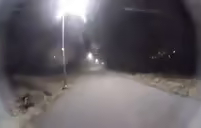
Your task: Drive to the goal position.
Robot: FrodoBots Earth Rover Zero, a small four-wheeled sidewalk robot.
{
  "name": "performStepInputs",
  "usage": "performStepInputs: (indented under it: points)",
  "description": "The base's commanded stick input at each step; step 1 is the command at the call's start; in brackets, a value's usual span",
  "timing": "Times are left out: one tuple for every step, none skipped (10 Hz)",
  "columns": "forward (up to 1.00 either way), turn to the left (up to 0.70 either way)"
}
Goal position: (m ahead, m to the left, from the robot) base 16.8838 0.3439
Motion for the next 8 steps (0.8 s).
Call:
performStepInputs:
  points:
    - [1.00, 0.07]
    - [1.00, 0.08]
    - [1.00, 0.10]
    - [1.00, 0.12]
    - [1.00, 0.12]
    - [1.00, 0.12]
    - [1.00, 0.12]
    - [1.00, 0.12]
